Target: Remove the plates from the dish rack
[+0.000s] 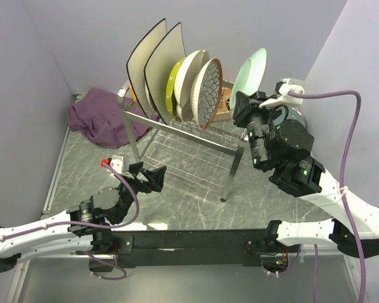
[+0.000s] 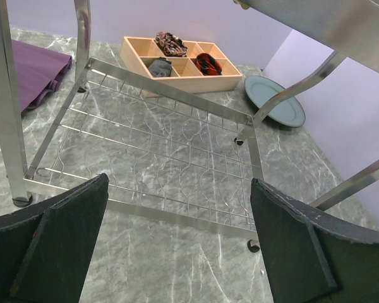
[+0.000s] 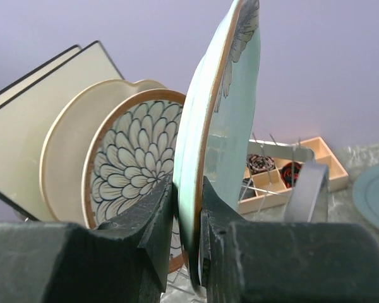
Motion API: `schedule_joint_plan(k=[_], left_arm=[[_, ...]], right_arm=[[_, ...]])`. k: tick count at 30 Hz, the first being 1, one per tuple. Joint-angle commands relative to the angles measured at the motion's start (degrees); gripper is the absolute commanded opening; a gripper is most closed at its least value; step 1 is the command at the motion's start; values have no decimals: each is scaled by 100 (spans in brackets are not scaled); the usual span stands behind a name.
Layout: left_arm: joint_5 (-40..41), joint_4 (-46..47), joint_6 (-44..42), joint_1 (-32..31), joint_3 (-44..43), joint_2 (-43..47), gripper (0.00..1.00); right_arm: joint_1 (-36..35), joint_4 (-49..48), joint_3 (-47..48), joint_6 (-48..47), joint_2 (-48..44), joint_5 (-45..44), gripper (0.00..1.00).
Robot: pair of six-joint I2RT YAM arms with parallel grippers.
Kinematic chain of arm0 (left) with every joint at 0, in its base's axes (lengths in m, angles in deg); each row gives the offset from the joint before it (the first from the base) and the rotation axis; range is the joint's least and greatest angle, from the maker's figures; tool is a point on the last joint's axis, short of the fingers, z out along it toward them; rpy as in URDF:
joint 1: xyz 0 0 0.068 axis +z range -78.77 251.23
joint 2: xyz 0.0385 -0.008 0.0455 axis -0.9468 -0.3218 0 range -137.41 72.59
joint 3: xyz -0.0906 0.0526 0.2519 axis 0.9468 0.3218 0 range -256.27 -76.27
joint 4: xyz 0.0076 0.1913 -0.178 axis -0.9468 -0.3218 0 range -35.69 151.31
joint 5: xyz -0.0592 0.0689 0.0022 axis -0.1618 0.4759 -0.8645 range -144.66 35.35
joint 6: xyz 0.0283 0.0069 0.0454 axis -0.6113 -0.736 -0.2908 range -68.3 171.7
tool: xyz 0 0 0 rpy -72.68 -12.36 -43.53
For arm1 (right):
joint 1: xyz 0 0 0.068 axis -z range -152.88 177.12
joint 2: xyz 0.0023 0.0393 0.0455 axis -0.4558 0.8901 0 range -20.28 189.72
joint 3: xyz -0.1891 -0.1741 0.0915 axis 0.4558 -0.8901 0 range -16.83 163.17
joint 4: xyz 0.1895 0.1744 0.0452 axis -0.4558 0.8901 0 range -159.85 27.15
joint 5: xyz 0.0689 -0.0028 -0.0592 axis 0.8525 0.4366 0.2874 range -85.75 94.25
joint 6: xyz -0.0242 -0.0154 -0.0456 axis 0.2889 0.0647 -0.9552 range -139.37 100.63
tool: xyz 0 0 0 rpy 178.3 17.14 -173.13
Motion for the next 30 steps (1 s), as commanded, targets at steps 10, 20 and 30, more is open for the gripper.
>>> schedule_joint_plan(k=[10,20,30], left_arm=[[87,233,45,-17,43,-19,99],[78,180,63,-17,25,-11,100],[25,224,54,-17,69,95,99]], right_arm=[[23,-694,1526,-1597,317,105,0],[215,-2241,1413,-4121,703,-1591,0],[1121,209,1213,-2233,362,-2737,0]])
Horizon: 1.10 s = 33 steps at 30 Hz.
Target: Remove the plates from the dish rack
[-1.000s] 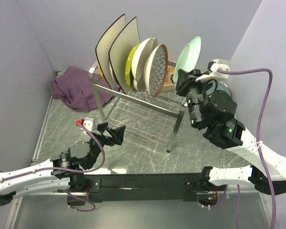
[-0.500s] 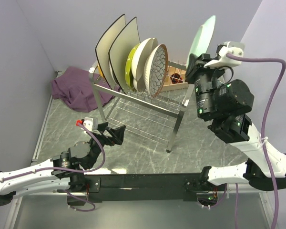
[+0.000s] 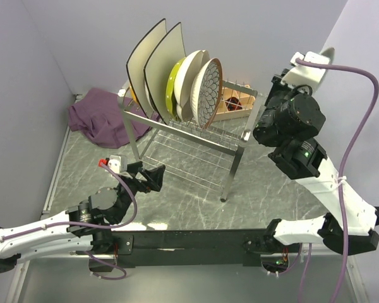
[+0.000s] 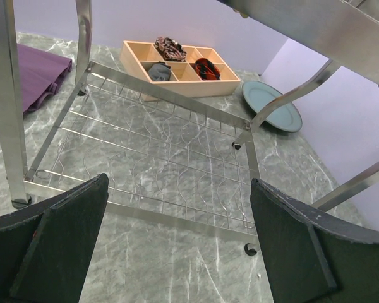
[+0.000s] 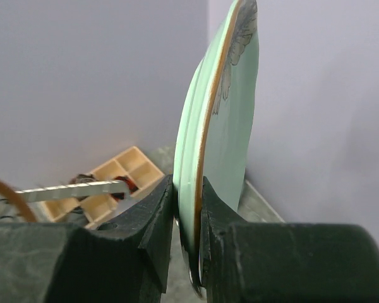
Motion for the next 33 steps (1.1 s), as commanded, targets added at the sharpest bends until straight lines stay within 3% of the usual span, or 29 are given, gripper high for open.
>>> schedule_joint_plan(k=[1,3,4,5,6,7,9,15,21,27,33], left_arm=[[-25,167,71,-17,47,8,99],[-69,158,89,-17,38,7,99],[-86,167,89,-17,38,7,99],[-121,176,98,-17,47,25,99],[-148,185,89,-17,56,34,99],[-157,211,89,-17,65,43,99],[-139,237,72,-17,100,60,99],[-139,185,98,-17,47,-19,100],[-201,220,89,-17,74,7,99],[-218,202,107,-17,65,60,99],[-253,211,107,-17,109,192,99]], right_arm=[[295,715,-379,947,-554,-226,0],[532,1579,-504,1430,-582,-155,0],[628,2143,-383,2355,-503,176,0],[751,2897,-199,3095,-433,536,0],[1283,4445,38,3816,-319,992,0],[1567,4886,275,4650,-135,1841,0],[1938,5276,77,4965,-98,1841,0],[2754,5181,-1714,5774,-520,2595,0],[3432,5155,-2752,6134,-652,2877,0],[4267,4304,-3806,5934,-854,3859,0],[4909,3889,-4309,5775,-425,3950,0]])
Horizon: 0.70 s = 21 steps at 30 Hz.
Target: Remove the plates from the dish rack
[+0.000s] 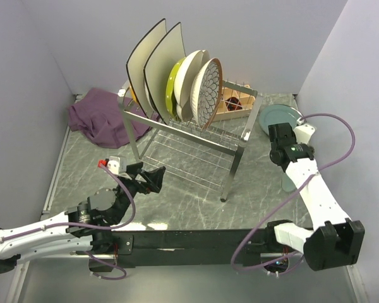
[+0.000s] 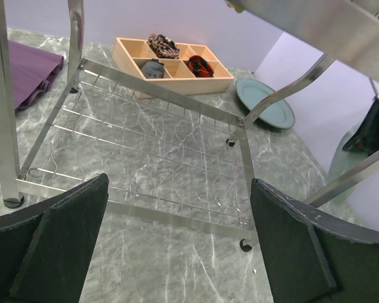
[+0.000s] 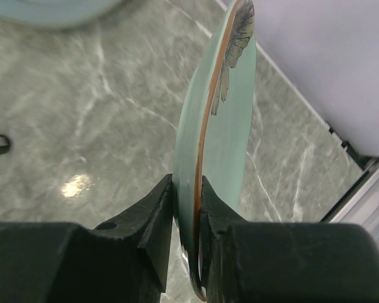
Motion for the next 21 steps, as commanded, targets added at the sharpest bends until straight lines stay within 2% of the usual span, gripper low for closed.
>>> schedule_joint_plan(k=[1,12,13,14,16,18,21], left_arm=[[-116,209,61,-17,19,109,100],[-142,209,70,-17,10,74,99],[-142,218,61,-17,19,56,99],[-142,218,61,-17,19,48,99],[-142,209,61,-17,-7,-14,99],[-160,191,70,-17,-33,-58,99],[-212,183,79,-17,-60,-84,99]], right_arm=[[411,-858,-122,-144,254,-251,0],[816,-1078,123,-56,2159,-102,1],[816,-1078,158,-65,2292,-76,4],[990,-1061,220,-74,2424,-41,12],[1018,-1122,212,-100,2688,30,18],[1045,-1342,124,-179,2803,161,30],[1053,-1421,246,-214,2926,390,35]])
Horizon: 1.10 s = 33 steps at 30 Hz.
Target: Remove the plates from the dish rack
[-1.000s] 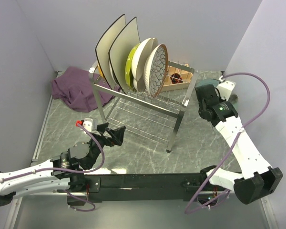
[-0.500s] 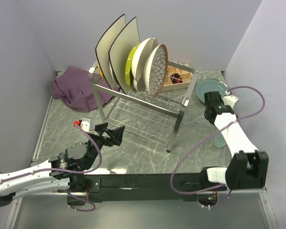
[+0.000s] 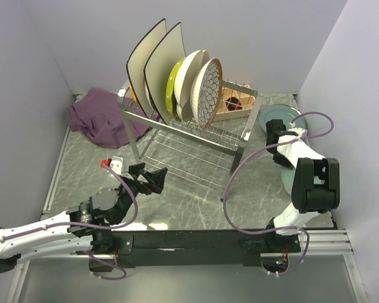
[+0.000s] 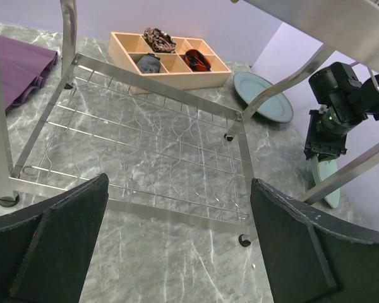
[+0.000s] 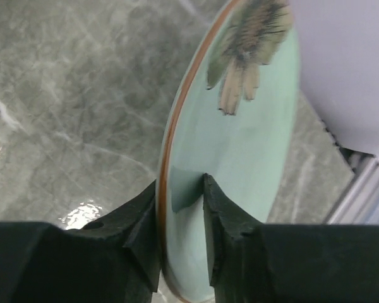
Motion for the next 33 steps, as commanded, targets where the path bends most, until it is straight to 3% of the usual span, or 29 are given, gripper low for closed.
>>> schedule_joint_plan(k=[1,13,22,33], left_arm=[[-95,180,48,-17,-60,-54,100],[-42,154,57,-17,-34,25,100],[-103,154,66,-26,-7,175,100],[-156,216,66,-17,2,96,99]], right_arm=[[57,-527,155,127,131,547,36],[118,-528,366,170,781,671,45],[276,-414,339,311,948,689,58],[452,-264,331,346,624,759,70]])
